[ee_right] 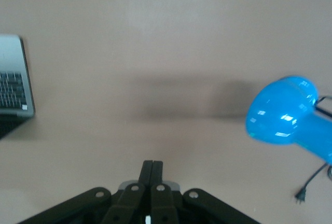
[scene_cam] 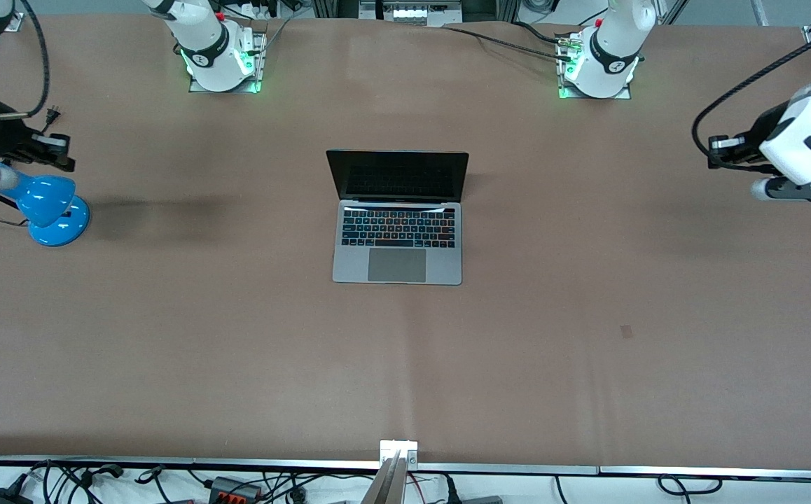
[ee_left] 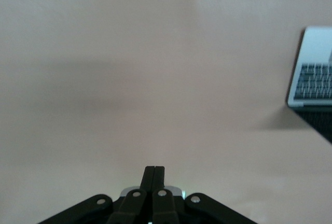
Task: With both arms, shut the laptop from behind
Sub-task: 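Move the left gripper and the right gripper toward the laptop screen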
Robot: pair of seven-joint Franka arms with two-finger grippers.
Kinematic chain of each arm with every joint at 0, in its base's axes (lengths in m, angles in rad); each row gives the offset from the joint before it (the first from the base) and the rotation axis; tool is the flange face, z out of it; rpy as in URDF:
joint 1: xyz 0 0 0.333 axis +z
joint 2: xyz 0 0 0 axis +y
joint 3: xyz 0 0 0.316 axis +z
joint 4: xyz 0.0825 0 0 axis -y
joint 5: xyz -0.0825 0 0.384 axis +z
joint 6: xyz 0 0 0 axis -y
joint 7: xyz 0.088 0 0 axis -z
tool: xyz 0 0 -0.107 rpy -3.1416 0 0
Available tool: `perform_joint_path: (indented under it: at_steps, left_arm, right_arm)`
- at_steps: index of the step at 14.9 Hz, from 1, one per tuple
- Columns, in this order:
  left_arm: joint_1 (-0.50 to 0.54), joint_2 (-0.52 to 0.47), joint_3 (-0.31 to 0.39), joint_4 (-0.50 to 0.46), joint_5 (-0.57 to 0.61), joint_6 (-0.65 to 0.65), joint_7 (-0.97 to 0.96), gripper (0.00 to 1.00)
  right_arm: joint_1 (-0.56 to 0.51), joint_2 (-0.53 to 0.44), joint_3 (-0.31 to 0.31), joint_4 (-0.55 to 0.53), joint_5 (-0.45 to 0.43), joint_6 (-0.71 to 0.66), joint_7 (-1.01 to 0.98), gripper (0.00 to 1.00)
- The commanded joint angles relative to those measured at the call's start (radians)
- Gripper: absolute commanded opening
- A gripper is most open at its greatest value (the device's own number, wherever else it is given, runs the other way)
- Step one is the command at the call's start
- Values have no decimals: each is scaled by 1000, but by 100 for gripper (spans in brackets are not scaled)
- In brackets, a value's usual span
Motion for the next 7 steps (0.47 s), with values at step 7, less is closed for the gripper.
perform_joint_path:
  at_steps: [7]
  left_arm:
    - [-41,117,-88,-59,-251,50,-25,0]
  right_arm:
    - [160,50,6,-116,229,-93,14,0]
